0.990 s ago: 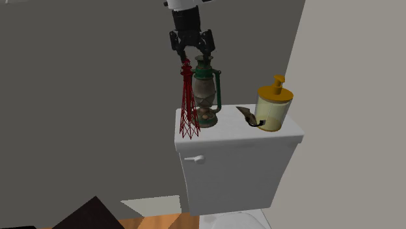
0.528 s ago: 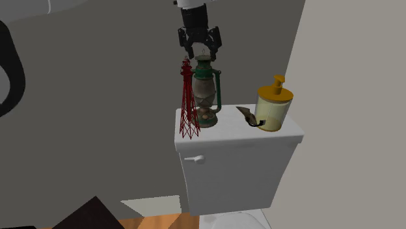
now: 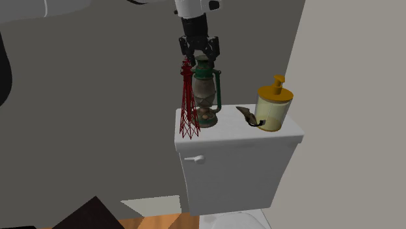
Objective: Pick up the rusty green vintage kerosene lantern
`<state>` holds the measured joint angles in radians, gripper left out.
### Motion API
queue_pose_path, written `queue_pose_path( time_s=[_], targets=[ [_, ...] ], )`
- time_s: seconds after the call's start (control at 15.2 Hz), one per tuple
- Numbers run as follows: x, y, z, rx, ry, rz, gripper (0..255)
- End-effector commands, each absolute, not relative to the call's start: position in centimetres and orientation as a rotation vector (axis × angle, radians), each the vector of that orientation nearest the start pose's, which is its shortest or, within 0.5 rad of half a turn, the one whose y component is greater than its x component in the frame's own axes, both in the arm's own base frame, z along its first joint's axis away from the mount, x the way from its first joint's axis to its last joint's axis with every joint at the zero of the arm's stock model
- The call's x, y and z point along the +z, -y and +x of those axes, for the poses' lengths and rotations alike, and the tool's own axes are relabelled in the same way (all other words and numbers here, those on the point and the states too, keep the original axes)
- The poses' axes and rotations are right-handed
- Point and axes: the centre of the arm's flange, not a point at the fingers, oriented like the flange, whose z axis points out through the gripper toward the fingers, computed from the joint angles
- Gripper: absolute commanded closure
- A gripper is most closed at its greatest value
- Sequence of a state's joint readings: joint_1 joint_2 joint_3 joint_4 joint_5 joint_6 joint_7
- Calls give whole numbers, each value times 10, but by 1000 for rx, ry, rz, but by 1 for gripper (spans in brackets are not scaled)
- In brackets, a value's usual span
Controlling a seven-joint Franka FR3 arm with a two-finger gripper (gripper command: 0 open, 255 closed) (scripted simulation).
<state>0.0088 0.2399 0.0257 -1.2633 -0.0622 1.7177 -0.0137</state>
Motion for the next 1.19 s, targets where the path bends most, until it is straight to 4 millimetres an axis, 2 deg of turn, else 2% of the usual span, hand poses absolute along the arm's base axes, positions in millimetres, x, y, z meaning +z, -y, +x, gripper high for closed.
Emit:
queue_pose_path(
  time_s=[0.0,0.4,1.12],
  targets=[
    [642,-14,642,-340,78,-3176,255],
    [642,-14,641,-340,78,-3176,255],
    [700,-14,641,-340,78,-3176,255]
  ],
)
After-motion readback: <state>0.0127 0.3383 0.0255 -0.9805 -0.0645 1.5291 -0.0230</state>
